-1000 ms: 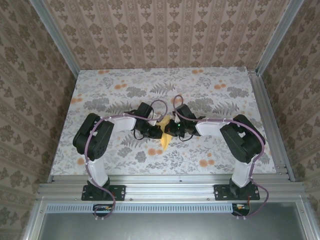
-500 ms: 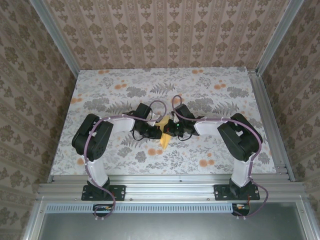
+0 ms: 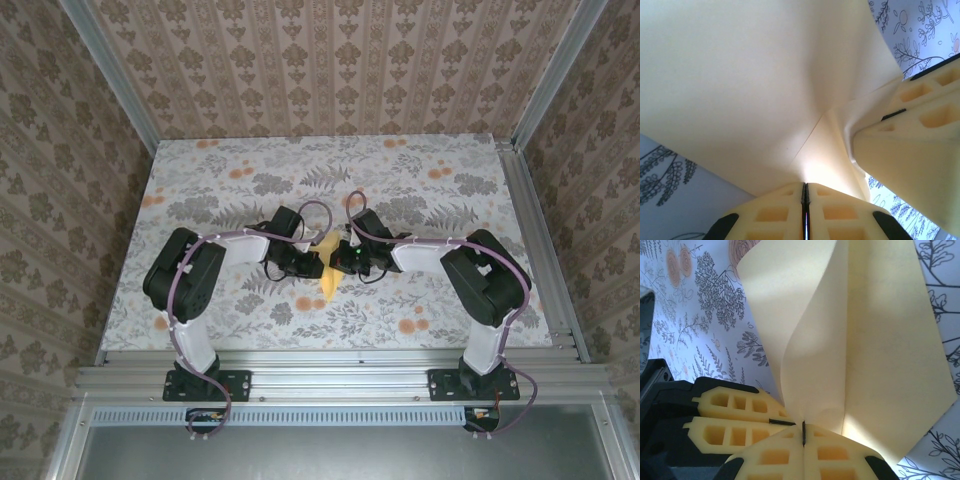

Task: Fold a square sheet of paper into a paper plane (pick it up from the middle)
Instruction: Fourth fold the wing at the center of the table.

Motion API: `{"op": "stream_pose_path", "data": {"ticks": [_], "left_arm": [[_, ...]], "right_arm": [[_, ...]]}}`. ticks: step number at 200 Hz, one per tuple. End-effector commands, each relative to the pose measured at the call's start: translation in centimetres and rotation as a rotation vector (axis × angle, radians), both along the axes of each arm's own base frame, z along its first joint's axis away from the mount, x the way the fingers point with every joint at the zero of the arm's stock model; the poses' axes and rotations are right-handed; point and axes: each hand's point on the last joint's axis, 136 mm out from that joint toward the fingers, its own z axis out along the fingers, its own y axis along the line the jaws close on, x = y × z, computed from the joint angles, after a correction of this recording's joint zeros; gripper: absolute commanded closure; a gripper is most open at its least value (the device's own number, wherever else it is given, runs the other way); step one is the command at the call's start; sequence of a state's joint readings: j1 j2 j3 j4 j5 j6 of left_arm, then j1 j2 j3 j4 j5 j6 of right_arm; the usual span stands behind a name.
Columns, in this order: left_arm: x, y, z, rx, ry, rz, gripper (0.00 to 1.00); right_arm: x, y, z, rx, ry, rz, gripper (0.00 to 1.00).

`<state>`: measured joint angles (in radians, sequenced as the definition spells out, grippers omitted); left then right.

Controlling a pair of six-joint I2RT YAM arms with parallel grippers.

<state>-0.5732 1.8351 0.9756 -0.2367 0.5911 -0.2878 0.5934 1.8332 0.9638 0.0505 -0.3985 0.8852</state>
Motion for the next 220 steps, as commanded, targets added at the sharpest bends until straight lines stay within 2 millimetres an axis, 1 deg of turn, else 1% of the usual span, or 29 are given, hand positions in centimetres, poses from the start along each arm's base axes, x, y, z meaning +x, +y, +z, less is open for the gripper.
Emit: {"op": "stream_pose_path", "data": {"ticks": [1, 31, 56, 120, 155, 177, 220], "left_arm": [[0.3, 0.4, 1.7, -0.013, -0.007, 0.022, 0.89], [0.5, 0.4, 2.6, -0.027, -0.019, 0.027, 0.89], [0.3, 0.5, 2.8, -0.027, -0.016, 0.026, 0.89], [-0.6, 1.5, 1.2, 0.015, 0.007, 0.039, 0.91], [-0.5, 1.4, 0.4, 0.018, 0.015, 0.036, 0.91], [-0.2, 1.2, 0.3, 0.013, 0.015, 0.037, 0.91], [-0.2, 1.1, -0.4, 0.017, 0.026, 0.037, 0.92]], "right_arm": [[-0.5, -1.3, 0.1, -0.047, -0.003, -0.003, 1.0], [-0.6, -1.7, 0.2, -0.063, -0.005, -0.007, 1.0], [-0.6, -1.8, 0.3, -0.063, -0.009, -0.005, 1.0], [-0.4, -1.5, 0.3, -0.057, -0.007, 0.001, 1.0], [-0.4, -1.5, 0.3, -0.056, -0.007, 0.001, 1.0], [-0.4, -1.4, 0.3, -0.053, -0.006, 0.003, 1.0], [-0.2, -1.0, 0.9, -0.032, -0.013, 0.009, 1.0]]}}
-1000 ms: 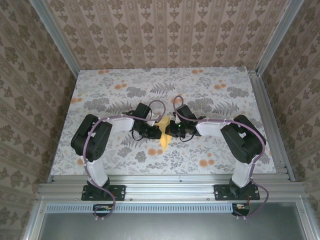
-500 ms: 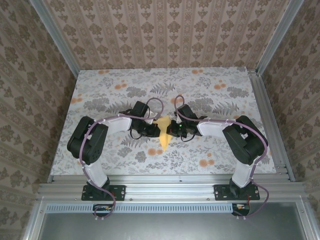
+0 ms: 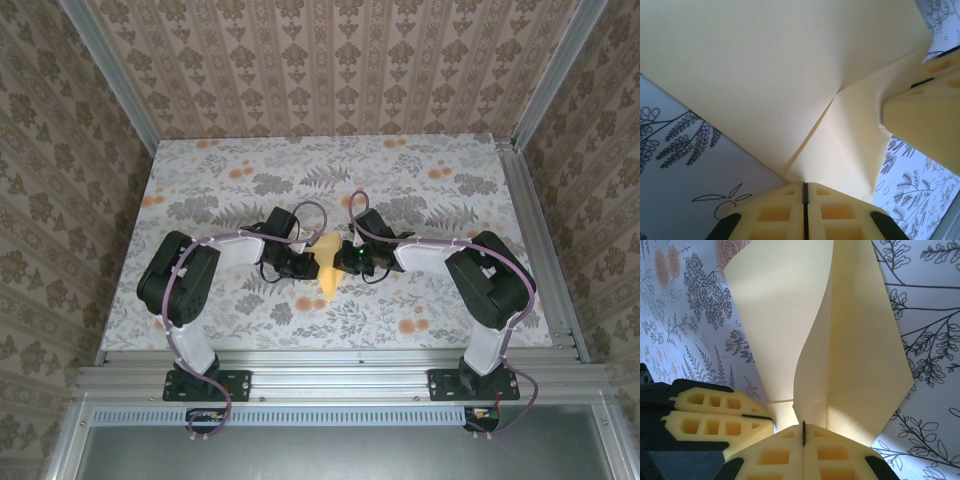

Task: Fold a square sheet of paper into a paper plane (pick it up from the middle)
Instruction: Fourth fold the wing at the center of the table.

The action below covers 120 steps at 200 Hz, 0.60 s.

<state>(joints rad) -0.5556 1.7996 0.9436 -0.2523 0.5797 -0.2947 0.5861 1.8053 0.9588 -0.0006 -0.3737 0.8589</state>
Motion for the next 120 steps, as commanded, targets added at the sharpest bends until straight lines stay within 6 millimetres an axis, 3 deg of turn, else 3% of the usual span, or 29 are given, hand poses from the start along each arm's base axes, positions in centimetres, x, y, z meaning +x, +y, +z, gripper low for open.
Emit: {"op": "stream_pose_path", "data": {"ticks": [1, 120], "left_arm": [[0.2, 0.0, -0.5, 0.001, 0.018, 0.011, 0.92], [0.1, 0.3, -1.4, 0.016, 0.027, 0.011, 0.92]], "right_arm": [[0.0, 0.0, 0.7, 0.006, -0.008, 0.012, 1.0], [0.6, 2.3, 1.2, 0.064, -0.004, 0.041, 1.0]]}}
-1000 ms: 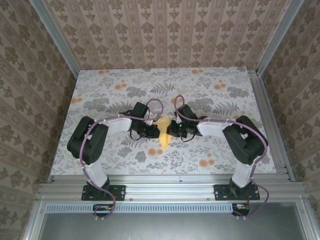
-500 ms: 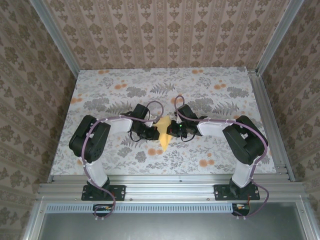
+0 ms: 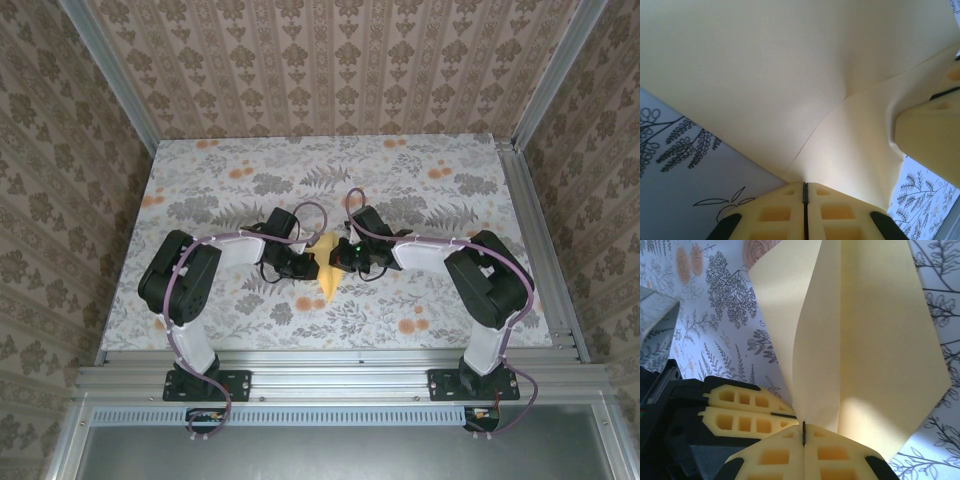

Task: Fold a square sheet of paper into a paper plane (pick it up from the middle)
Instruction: Fourth fold the wing at the center of the table.

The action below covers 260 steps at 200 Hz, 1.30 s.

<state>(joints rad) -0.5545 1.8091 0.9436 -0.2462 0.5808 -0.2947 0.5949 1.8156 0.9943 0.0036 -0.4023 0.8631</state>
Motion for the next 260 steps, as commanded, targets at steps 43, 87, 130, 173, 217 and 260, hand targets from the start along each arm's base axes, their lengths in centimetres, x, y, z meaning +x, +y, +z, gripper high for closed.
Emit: {"op": "stream_pose_path", "data": {"ticks": [43, 87, 130, 173, 217, 260], "left_arm": [[0.1, 0.3, -1.1, 0.008, 0.022, 0.009, 0.92], [0.2, 0.4, -1.2, 0.003, 0.024, 0.013, 0.92], [0.2, 0.4, -1.3, -0.003, 0.023, 0.016, 0.92], [0.0, 0.5, -1.4, -0.007, 0.028, 0.016, 0.92], [-0.1, 0.5, -1.2, -0.016, 0.024, 0.019, 0.92], [0.1, 0.3, -0.2, -0.047, 0.003, 0.027, 0.94]], "right_arm": [[0.4, 1.8, 0.0, 0.039, 0.015, 0.027, 1.0], [0.3, 2.4, -0.4, 0.046, 0.029, 0.043, 1.0], [0.4, 3.0, -0.9, 0.057, 0.038, 0.046, 1.0], [0.6, 3.4, -1.3, 0.067, 0.045, 0.046, 1.0], [0.4, 3.6, -1.7, 0.066, 0.054, 0.051, 1.0], [0.3, 3.6, -2.3, 0.067, 0.066, 0.052, 1.0]]}}
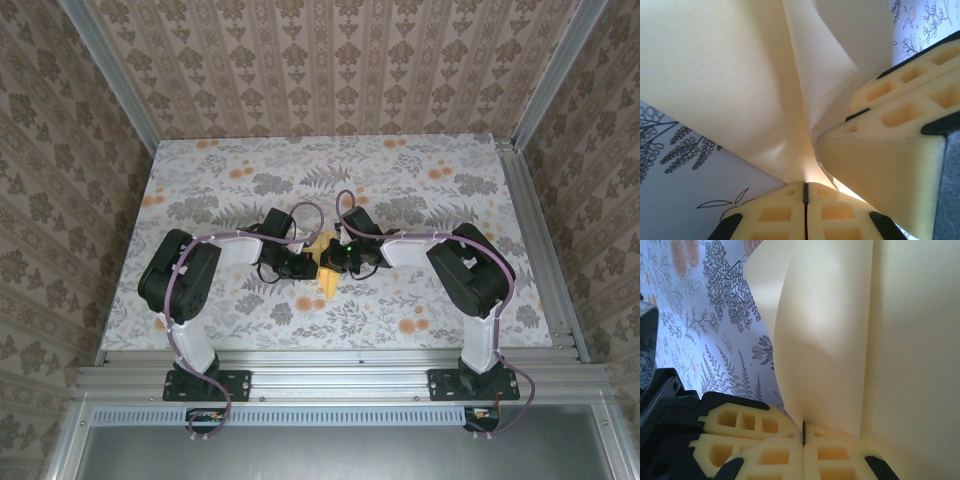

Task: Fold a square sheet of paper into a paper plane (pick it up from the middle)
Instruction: Fourth fold the wing at the center of the table.

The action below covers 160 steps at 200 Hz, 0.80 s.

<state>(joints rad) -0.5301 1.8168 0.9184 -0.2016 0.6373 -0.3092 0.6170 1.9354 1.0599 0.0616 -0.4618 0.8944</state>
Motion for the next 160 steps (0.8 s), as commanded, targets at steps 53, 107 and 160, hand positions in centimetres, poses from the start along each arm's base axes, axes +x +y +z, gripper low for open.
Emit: {"op": "stream_pose_path", "data": {"ticks": [53, 107, 160], "left_arm": [[0.4, 0.5, 0.5, -0.027, -0.033, 0.039, 0.99], [0.3, 0.9, 1.2, -0.046, -0.053, 0.058, 1.0], [0.8, 1.3, 1.8, -0.065, -0.072, 0.087, 1.0]], "right_arm": [[-0.3, 1.0, -1.1, 0.019, 0.032, 0.017, 1.0], [-0.6, 0.8, -1.7, 0.011, 0.041, 0.018, 1.0], [-0.7, 0.7, -1.7, 0.004, 0.042, 0.02, 1.0]]}}
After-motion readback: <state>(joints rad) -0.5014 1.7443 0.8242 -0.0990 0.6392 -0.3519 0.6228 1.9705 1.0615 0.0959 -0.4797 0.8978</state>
